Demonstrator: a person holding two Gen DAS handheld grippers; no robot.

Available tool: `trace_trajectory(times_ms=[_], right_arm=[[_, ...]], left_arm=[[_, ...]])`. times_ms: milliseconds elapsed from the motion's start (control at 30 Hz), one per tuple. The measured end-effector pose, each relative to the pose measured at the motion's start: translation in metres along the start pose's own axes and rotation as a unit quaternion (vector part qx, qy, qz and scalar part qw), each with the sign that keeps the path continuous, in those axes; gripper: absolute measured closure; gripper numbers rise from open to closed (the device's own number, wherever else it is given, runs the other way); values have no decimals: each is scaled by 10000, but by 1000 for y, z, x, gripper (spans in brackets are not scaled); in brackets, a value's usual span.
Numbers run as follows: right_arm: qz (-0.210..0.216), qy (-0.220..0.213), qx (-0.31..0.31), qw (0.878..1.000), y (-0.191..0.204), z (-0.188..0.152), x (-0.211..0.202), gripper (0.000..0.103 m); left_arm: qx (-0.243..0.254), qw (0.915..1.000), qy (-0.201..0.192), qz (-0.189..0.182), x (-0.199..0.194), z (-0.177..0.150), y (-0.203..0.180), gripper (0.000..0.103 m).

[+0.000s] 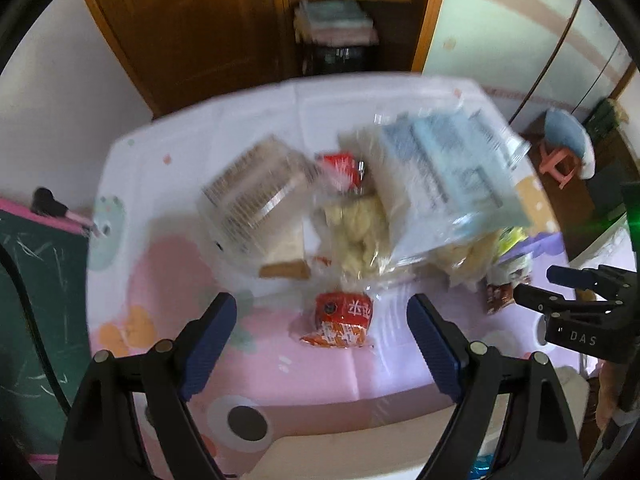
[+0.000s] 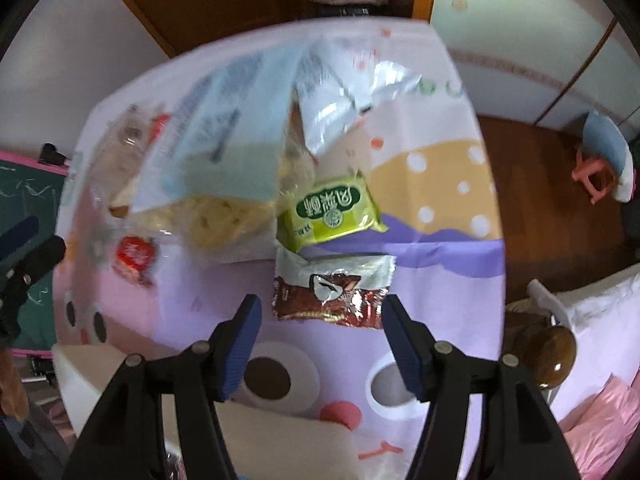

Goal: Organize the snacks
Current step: 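Grasp red round snack with left gripper while right grasps brown-white packet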

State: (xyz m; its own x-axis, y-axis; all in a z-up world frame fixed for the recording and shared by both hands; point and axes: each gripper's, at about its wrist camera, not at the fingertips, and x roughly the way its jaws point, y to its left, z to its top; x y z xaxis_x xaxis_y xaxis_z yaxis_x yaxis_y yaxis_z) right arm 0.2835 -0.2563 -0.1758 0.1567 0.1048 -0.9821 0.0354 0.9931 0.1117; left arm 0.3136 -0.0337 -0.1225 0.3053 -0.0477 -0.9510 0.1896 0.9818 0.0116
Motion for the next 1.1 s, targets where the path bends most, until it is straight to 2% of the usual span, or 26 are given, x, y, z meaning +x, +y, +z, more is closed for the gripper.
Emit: trace_trajectory(times_ms=[133, 367, 467, 567, 800, 900, 1100], right_arm=[[-177, 144, -49, 9997, 11, 4, 19, 41], [-625, 373, -86, 9973, 23, 4, 38, 41], [-701, 347, -190, 9968, 30, -2, 38, 44], [-653, 343, -180, 9971, 30, -8, 35, 54], [-372, 211, -320, 9986, 10, -11, 28, 66], [-216, 132, -247, 9994, 1, -14, 25, 70], [217, -222, -30, 9995, -17, -22, 3, 77]], left_arm=[[-81, 9989, 463, -79, 35, -1, -6, 27], [-35, 9967, 811, -15, 64, 0, -18, 28], [-80, 9950, 992, -68, 74, -1, -20, 40], [-96, 9937, 1116, 38, 85, -2, -19, 50], [-295, 9937, 1054, -231, 88, -7, -3, 55], [-307, 9947, 961, -196, 83, -13, 10, 56], [-452, 9968, 610, -232, 47, -32, 16, 56]])
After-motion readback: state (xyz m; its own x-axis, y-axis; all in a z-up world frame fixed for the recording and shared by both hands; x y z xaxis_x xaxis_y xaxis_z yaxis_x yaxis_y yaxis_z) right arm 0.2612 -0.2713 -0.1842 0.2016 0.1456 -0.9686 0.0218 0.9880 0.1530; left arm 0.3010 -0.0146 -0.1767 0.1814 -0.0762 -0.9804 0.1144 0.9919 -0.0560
